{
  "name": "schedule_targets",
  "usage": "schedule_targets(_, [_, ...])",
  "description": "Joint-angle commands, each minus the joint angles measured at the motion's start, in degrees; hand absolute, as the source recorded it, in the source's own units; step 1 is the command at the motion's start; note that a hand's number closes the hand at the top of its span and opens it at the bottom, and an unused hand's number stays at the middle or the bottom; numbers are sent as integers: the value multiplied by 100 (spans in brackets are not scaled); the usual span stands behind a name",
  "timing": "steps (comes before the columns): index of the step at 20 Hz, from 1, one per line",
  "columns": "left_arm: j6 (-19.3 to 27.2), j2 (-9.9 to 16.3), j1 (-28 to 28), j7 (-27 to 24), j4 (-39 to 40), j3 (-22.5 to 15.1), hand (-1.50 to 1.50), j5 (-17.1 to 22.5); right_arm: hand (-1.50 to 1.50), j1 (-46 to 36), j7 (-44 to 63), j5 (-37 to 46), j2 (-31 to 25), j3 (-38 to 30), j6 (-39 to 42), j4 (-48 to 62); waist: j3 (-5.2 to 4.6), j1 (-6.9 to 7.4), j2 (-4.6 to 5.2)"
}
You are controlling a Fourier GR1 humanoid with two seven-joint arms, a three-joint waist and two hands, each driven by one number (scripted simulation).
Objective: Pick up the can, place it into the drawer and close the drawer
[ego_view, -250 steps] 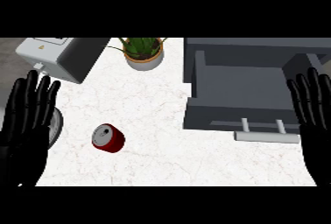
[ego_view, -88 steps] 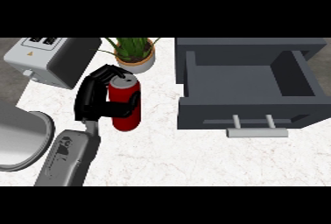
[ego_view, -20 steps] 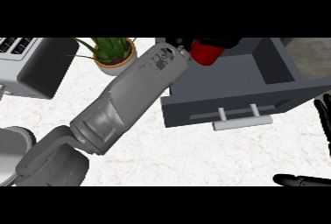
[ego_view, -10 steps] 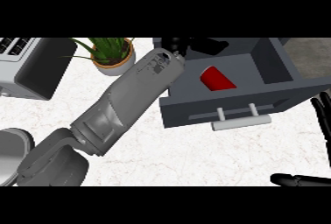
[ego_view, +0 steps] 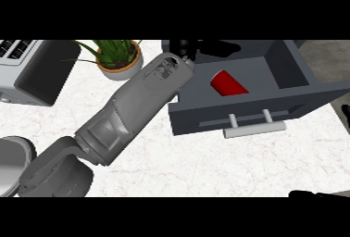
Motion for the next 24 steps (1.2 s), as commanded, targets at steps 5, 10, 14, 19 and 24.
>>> schedule_targets(5, [89,-1,172,-224,-246,-42,-150,378,-150,-130,-484,1032,-440,153,47,-79,-2,121,-16])
schedule_targets(10, [59,-1,-208,-259,-250,198,-150,633,-150,-369,-454,1673,-701,353,17,-254,-5,252,-50])
schedule_targets(14, [123,-1,-419,-258,-163,229,-150,648,-150,-619,-225,2910,-712,1062,-208,-162,-13,453,-61])
schedule_targets(19, [368,-1,-316,82,-531,-61,-150,661,-150,-710,-387,3855,-1049,1204,-298,288,-9,588,-145])
schedule_targets(24, [251,1,-160,-105,-603,136,-150,561,-150,-798,-753,4997,-1013,1723,-839,1329,-10,767,-159])
